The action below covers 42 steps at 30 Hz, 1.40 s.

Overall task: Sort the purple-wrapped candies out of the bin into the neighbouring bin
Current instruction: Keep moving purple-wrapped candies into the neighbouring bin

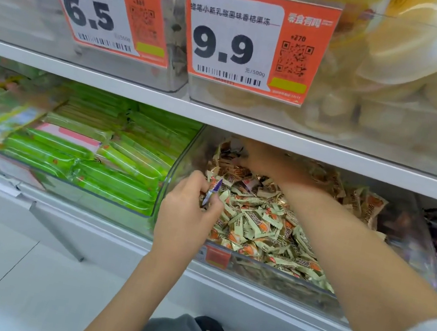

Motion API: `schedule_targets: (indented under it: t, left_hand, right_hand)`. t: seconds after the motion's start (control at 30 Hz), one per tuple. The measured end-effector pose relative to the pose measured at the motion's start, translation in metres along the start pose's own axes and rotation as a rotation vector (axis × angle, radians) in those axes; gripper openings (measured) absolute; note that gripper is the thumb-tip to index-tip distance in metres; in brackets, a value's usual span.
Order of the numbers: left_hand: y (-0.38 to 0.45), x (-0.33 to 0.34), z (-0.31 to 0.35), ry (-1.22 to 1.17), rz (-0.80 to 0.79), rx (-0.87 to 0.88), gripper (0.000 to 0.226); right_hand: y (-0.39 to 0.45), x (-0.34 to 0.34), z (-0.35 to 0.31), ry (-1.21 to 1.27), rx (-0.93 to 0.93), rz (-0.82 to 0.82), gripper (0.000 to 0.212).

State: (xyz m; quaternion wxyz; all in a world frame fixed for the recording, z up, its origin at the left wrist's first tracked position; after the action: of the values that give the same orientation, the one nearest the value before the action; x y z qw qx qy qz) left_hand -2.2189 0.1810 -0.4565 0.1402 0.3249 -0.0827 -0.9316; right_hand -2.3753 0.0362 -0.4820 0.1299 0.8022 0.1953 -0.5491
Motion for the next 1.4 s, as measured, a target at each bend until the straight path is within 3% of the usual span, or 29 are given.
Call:
schedule_targets:
  t: [0.1,0.27,0.57,0.7,0.87,1.1,1.4]
  left_hand:
    - [0.000,0.001,-0.001,0.007,0.029,-0.027,0.017]
    - [0.000,0.001,0.000,0.008,0.025,-0.034,0.017]
    - [0.000,0.001,0.000,-0.039,0.067,-0.062,0.021]
    - [-0.001,0.001,0.000,-0.035,0.072,-0.058,0.019]
    - [-0.001,0.000,0.001,-0.028,0.060,-0.065,0.020]
    - [0.000,0.001,0.000,-0.026,0.025,-0.061,0.019]
    - [0.009,-0.001,0.001,-0.248,-0.068,-0.156,0.016]
  right_hand:
    - [0.013,0.005,0.012,-0.010,0.065,0.056,0.046]
    - [0.032,0.014,0.005,0.096,0.079,-0.063,0.055]
    - [0.041,0.021,0.005,0.163,0.096,-0.095,0.033]
    - [0.031,0.012,0.004,0.311,0.061,-0.073,0.035]
    - [0.009,0.004,0.003,0.513,0.001,-0.082,0.017]
    - [-0.032,-0.022,-0.020,0.636,-0.149,-0.011,0.016]
    - [-0.077,-0.026,-0.030,0.801,-0.096,0.109,0.021]
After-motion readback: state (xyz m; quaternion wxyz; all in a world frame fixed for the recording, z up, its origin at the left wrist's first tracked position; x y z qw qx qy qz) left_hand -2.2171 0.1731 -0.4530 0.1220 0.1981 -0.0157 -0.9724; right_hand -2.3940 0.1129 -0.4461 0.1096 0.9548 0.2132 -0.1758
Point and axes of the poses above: each hand's wrist, its own y-axis towards the middle knuckle, its own x-axis out of the palm, z = x × y, the point moved 6 cm from there along y, towards the middle knuckle, and after that the axes turned 14 degrees about -x, right-handed, at the moved point
